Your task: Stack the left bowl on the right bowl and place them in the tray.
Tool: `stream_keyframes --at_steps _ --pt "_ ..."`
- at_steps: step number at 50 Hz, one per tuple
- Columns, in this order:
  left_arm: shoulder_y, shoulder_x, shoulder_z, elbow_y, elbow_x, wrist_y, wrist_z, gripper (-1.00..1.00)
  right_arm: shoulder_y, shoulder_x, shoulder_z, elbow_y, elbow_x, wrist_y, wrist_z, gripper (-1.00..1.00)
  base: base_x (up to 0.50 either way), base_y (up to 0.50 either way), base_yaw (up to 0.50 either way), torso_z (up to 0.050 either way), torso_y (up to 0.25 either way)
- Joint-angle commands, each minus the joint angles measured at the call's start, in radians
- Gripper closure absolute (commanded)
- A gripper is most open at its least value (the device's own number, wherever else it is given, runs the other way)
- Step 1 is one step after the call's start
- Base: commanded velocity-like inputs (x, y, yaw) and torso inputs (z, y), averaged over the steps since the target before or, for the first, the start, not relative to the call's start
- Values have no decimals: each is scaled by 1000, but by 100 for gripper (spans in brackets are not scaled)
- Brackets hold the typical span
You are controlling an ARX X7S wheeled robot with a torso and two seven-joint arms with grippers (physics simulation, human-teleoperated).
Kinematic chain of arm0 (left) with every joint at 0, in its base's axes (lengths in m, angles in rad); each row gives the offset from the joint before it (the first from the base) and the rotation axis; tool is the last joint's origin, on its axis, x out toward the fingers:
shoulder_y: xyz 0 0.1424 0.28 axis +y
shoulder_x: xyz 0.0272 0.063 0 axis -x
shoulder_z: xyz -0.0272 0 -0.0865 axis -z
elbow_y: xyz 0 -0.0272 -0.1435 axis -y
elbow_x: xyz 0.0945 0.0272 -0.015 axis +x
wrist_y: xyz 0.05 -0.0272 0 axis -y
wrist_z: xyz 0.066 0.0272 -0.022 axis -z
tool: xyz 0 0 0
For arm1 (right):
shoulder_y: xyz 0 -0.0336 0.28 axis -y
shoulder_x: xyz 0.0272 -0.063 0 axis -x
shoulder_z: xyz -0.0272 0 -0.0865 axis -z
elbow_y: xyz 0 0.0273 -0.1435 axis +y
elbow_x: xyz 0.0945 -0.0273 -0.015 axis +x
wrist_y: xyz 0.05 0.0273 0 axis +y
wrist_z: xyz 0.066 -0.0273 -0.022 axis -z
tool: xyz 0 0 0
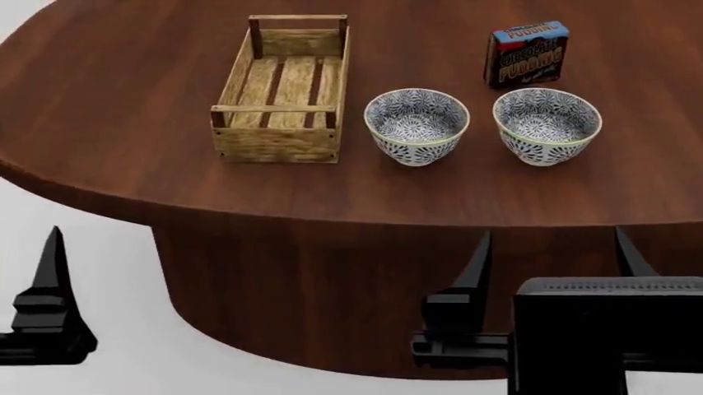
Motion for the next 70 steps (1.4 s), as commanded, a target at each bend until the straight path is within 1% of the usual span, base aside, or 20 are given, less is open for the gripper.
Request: stream_keyframes --at_steps 1,31,38,54,70 --pt "14 -1 9 2 -8 14 -5 -100 -5 -12 23 1 13 4 2 -100 500 0 0 0 0" --pt "45 -9 -1 15 -36 53 -13 -100 -10 -4 21 10 29 16 11 -100 500 0 0 0 0" --pt "39 -1 -23 19 -58 51 -18 -100 -5 -2 16 10 30 26 16 -100 500 0 0 0 2" --pt "25 -10 -11 22 -67 43 -33 -100 18 3 13 11 39 45 18 -100 500 0 0 0 1" --pt "23 -17 6 24 -70 47 -47 -100 11 2 19 25 51 21 19 -100 500 0 0 0 1"
